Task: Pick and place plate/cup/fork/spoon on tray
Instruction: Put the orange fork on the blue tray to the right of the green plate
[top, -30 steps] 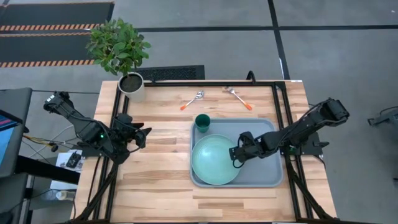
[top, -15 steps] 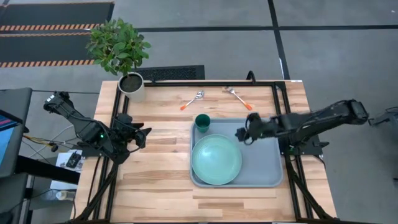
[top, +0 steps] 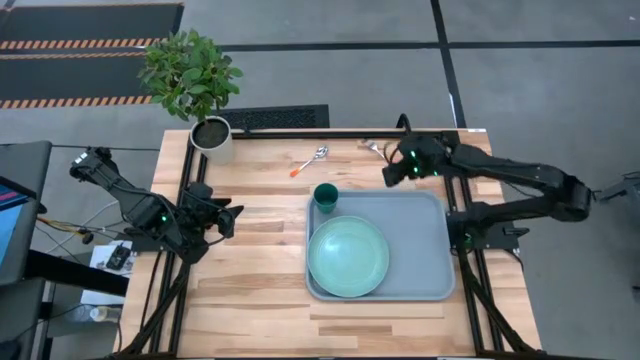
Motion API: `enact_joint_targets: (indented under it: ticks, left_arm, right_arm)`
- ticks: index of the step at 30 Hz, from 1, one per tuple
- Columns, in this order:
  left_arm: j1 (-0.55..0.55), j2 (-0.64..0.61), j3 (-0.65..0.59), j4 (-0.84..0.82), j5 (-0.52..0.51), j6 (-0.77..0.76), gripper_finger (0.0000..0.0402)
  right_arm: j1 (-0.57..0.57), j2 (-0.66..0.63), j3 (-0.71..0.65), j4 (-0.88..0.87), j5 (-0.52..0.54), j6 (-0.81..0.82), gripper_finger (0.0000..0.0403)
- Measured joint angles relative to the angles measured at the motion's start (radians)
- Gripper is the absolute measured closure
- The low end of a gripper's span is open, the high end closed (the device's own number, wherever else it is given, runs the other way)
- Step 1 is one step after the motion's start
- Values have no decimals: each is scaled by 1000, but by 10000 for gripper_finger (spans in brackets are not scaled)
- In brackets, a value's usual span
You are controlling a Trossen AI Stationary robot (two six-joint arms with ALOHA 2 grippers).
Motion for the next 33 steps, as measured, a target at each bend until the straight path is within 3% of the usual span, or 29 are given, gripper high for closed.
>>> enact_joint_targets:
  ticks: [6,12,22,33]
  left_arm:
    - [35,0,0,0,22,-1,164]
    - [68,0,0,-4,53,0,164]
    - [119,0,0,-5,88,21,164]
    - [123,0,0,-4,98,16,164]
  right_arm:
    - [-151,148,67,-5,-33,-312,147]
    - [-271,313,104,2,-83,-493,147]
    - [-343,563,217,6,-106,-626,147]
    - [-351,726,280,-11,-107,-652,149]
